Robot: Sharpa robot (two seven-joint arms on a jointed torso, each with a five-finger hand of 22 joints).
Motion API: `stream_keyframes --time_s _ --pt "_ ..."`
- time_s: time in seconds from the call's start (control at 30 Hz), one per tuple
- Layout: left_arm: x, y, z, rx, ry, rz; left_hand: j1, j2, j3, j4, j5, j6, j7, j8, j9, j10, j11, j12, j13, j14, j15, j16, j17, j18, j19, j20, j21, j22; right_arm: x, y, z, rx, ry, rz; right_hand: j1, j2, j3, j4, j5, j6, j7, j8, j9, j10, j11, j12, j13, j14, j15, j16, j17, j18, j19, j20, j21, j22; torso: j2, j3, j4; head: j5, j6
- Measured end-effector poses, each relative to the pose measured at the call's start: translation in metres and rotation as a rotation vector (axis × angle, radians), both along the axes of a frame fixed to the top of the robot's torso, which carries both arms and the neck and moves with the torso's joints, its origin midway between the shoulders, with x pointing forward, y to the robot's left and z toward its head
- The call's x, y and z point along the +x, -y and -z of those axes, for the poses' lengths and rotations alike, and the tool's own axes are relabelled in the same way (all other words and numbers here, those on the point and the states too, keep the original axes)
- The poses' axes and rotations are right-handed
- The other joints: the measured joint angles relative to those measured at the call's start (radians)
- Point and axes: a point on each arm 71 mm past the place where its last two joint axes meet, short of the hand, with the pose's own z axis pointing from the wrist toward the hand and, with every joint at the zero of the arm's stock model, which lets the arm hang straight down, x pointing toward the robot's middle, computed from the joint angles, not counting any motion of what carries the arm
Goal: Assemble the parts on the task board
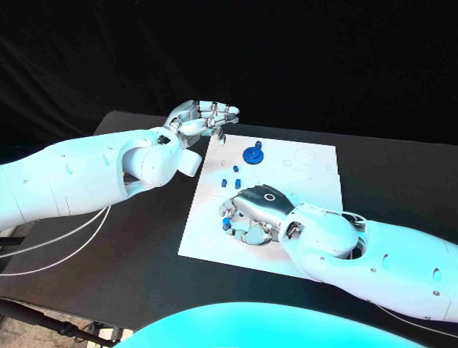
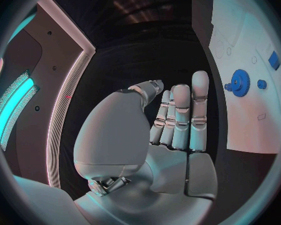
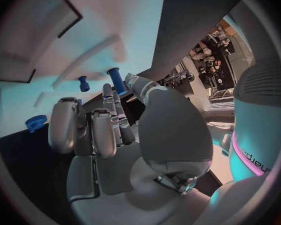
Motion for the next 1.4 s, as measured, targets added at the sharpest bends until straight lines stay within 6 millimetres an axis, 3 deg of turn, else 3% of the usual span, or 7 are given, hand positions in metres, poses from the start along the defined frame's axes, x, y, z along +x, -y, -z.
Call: stream_keyframes --time_s 0.1,0.3,0.47,0.67,0.77,0.93,1.4 --pt "0.0 0.0 0.0 0.0 -0.001 0.0 0.0 0.0 0.0 0.0 0.0 0.0 0.0 0.0 0.0 0.0 0.0 0.0 0.0 0.0 0.0 0.0 -0.001 0.0 0.0 0.0 0.0 0.0 -0.001 0.004 -0.003 0.032 0.014 0.01 0.02 0.018 -0.128 0.01 0.012 -0.036 -0.018 -0.023 -0.008 -0.074 0.012 0.018 -0.014 0.002 0.009 -0.027 -0.047 0.031 -0.029 0.006 -0.129 0.0 0.0 0.0 -0.0001 -0.002 0.003" --pt "0.0 -0.001 0.0 0.002 -0.002 -0.002 -0.003 -0.003 0.0 0.0 0.0 -0.004 0.004 0.0 0.0 0.0 0.0 0.0 0.0 0.0 0.0 0.0 -0.001 0.0 -0.003 0.003 -0.004 -0.001 -0.004 0.019 -0.016 0.111 0.047 0.034 0.087 0.061 -0.29 0.048 0.024 -0.056 -0.03 -0.038 -0.015 -0.106 0.012 0.083 -0.023 0.002 0.009 -0.029 -0.057 0.031 -0.029 0.005 -0.166 0.0 -0.002 -0.0001 -0.0014 -0.013 0.012" --pt "0.0 -0.002 0.001 0.004 -0.004 -0.002 -0.004 -0.004 0.0 0.0 0.0 -0.004 0.004 0.0 0.0 0.0 0.0 0.0 0.0 0.0 0.0 0.0 -0.001 0.0 -0.003 0.003 -0.004 -0.001 0.005 0.053 -0.039 0.165 0.056 0.097 0.127 0.092 -0.268 0.064 0.027 0.036 0.014 -0.003 -0.008 0.034 -0.006 0.163 -0.004 -0.001 0.005 -0.005 -0.005 0.03 0.011 -0.009 -0.044 0.0 -0.004 -0.0012 -0.0035 -0.038 0.025" --pt "0.0 -0.004 0.002 0.007 -0.007 -0.005 -0.004 -0.004 0.0 0.0 0.0 -0.004 0.004 0.0 0.0 -0.004 0.004 0.0 0.0 0.0 0.0 0.0 -0.003 0.0 -0.003 0.003 -0.004 -0.001 0.024 0.119 -0.056 0.194 -0.048 0.282 0.096 0.071 -0.242 0.117 0.049 0.113 -0.022 0.048 0.006 0.249 -0.052 0.279 0.088 0.0 -0.034 0.029 0.059 0.0 0.016 -0.034 0.1 0.0 -0.01 -0.0051 -0.0105 -0.095 0.035" --pt "-0.001 -0.005 0.003 0.008 -0.008 -0.005 -0.004 -0.004 0.0 0.0 0.0 -0.004 0.004 0.0 0.001 -0.004 0.004 0.0 0.0 -0.002 -0.002 0.0 -0.003 0.0 -0.003 0.003 -0.004 -0.001 0.027 0.146 -0.057 0.195 -0.111 0.366 0.066 0.063 -0.258 0.144 0.07 0.126 -0.044 0.096 0.048 0.272 -0.078 0.583 0.427 -0.001 -0.056 0.035 0.068 -0.011 0.017 -0.056 0.172 0.0 -0.013 -0.0073 -0.0139 -0.123 0.039" --pt "-0.002 -0.005 0.003 0.009 -0.009 -0.004 -0.004 -0.004 0.0 0.0 0.0 -0.004 0.004 0.0 0.001 -0.004 0.004 0.0 0.0 -0.004 -0.004 0.0 -0.003 0.0 -0.003 0.003 -0.004 -0.001 0.017 0.184 -0.05 0.185 -0.231 0.485 0.007 0.068 -0.298 0.168 0.09 0.098 -0.051 0.169 0.13 0.325 -0.077 1.162 1.091 -0.001 -0.056 0.066 0.079 -0.016 0.017 -0.056 0.23 0.0 -0.016 -0.0104 -0.0212 -0.172 0.042" --pt "-0.003 -0.005 0.004 0.009 -0.013 0.004 -0.004 -0.004 0.0 0.0 0.0 -0.004 0.004 0.0 0.001 -0.004 0.004 0.0 0.0 -0.004 -0.004 0.0 -0.003 0.0 -0.003 0.003 -0.004 -0.001 -0.011 0.194 -0.016 0.075 -0.344 0.611 -0.072 0.08 -0.394 0.172 0.122 0.087 -0.055 0.2 0.169 0.355 -0.081 1.277 1.208 -0.001 -0.056 0.089 0.078 -0.032 0.017 -0.056 0.292 0.0 -0.023 -0.0141 -0.0337 -0.216 0.034"
